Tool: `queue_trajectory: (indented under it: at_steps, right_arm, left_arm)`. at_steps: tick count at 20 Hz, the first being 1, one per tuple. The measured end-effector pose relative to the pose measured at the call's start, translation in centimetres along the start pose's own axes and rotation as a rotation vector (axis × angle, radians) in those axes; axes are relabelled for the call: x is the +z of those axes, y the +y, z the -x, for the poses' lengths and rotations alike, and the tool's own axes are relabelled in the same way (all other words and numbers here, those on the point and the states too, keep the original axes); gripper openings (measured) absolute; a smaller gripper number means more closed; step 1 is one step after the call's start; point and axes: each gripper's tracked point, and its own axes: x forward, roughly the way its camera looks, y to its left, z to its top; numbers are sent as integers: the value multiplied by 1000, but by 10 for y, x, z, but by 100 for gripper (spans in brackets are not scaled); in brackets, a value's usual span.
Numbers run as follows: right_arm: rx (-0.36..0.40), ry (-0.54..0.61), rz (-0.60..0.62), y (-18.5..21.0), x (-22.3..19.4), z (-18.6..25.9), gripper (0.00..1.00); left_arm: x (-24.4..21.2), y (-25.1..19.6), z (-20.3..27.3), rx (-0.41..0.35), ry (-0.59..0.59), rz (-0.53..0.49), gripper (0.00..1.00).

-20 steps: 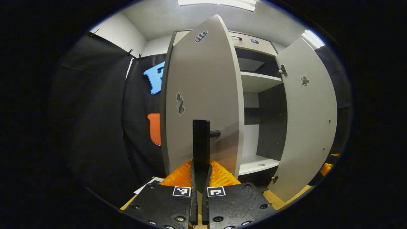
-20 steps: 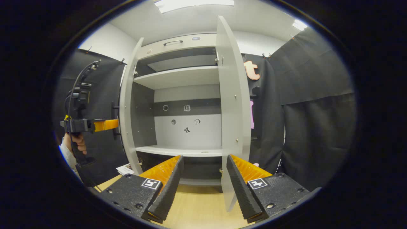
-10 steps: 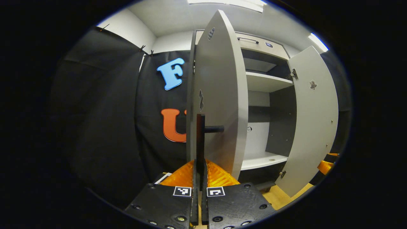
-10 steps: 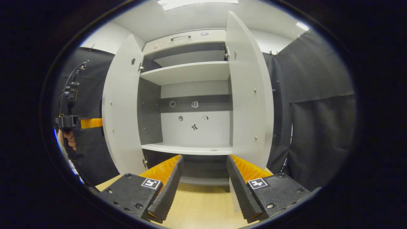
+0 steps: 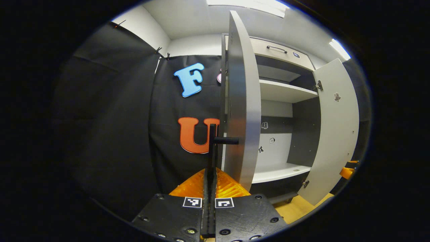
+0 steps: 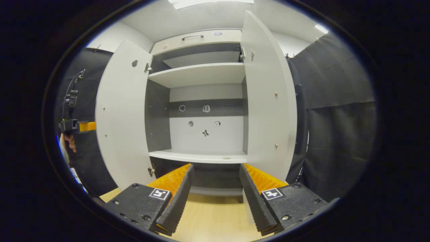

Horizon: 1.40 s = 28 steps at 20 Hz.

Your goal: Open the right door of the double-door shoe cabinet with the right hand, and open the left door with the left hand.

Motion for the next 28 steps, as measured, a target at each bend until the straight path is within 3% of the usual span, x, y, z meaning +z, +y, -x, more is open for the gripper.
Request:
queue_trajectory:
  at_steps: [5,10,16,20,24,28]
  right_arm:
    - [1,24,12,6,-7,-5,86]
    - [-29,45,33,-3,-19,-9,86]
    - [-16,17,27,-1,-7,-11,86]
    - [-9,-25,4,5,8,-11,85]
    - [-15,-12,22,0,7,-5,85]
    - [-30,-13,19,-6,5,-2,85]
  left_arm:
    - [-2,7,3,-11,-4,-60,1]
    - [-10,4,40,46,3,-55,2]
    - [-18,-59,29,-39,-59,-58,0]
    - [-37,-139,11,-198,-18,72,0]
    - [-42,-147,-5,-156,-26,18,0]
    - [-48,-163,-13,-160,-27,20,0]
